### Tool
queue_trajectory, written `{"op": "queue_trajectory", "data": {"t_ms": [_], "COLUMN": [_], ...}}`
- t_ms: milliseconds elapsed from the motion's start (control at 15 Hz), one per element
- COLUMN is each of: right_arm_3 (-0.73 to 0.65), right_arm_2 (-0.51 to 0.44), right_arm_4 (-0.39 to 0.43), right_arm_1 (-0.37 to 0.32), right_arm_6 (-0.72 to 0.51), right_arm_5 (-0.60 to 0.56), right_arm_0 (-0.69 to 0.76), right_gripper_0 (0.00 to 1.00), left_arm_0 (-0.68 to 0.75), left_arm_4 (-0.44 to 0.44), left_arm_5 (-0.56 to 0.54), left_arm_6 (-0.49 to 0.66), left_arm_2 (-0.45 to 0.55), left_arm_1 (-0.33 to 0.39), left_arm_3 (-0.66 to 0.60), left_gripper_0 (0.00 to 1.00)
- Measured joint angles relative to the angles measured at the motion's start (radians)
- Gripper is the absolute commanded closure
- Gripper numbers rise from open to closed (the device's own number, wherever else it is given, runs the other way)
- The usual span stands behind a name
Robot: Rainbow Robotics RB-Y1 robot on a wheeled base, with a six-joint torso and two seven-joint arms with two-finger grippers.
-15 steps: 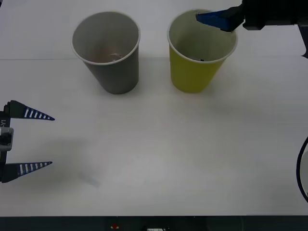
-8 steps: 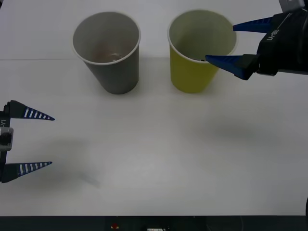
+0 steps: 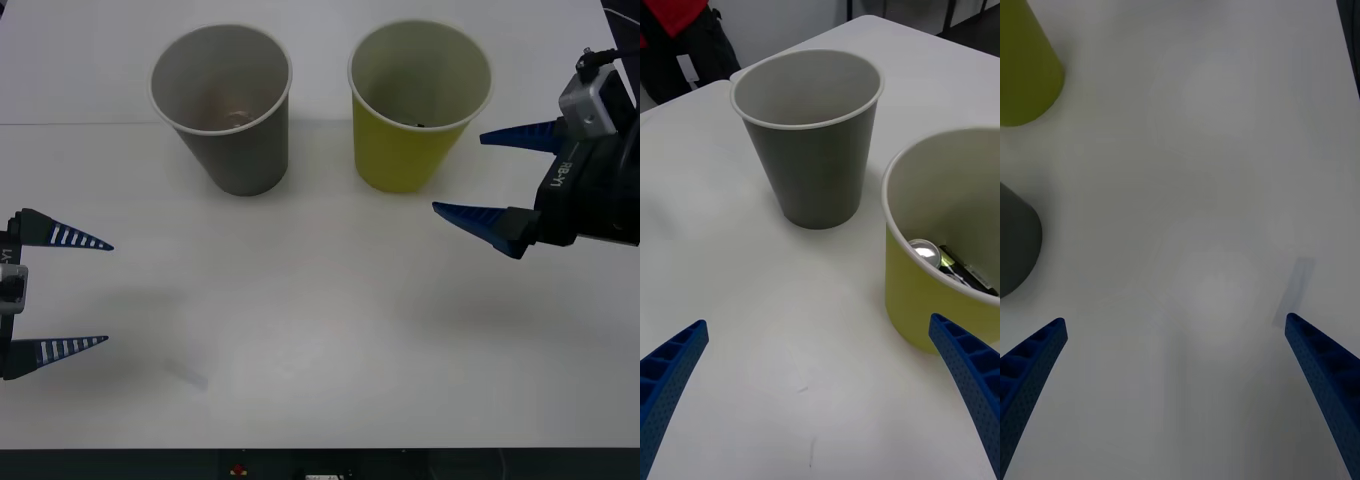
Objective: Put the can into the green bin and the plastic bottle into the gray bin
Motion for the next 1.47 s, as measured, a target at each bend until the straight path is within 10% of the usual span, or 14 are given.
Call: {"op": "queue_trajectory", "data": {"t_ms": [533,1467], "right_arm_3": [0.058,0.202], "right_arm_2": [0.011,0.105], "right_arm_4": [-0.010,-0.225], "right_arm_1": [-0.039,-0.466], "right_arm_6": [0.294,0.570], "right_arm_5": [0.054,0.231], "right_arm_0": [0.158,0.325], "right_gripper_0": [0.00,0.00], "left_arm_0": [0.000,0.000], "left_arm_4": [0.000,0.000], "left_arm_5": [0.000,0.000], "left_arm_6": [0.000,0.000], "left_arm_2": [0.000,0.000], "left_arm_1": [0.000,0.000], "left_arm_3": [0.000,0.000], "left_gripper_0": [0.00,0.00]}}
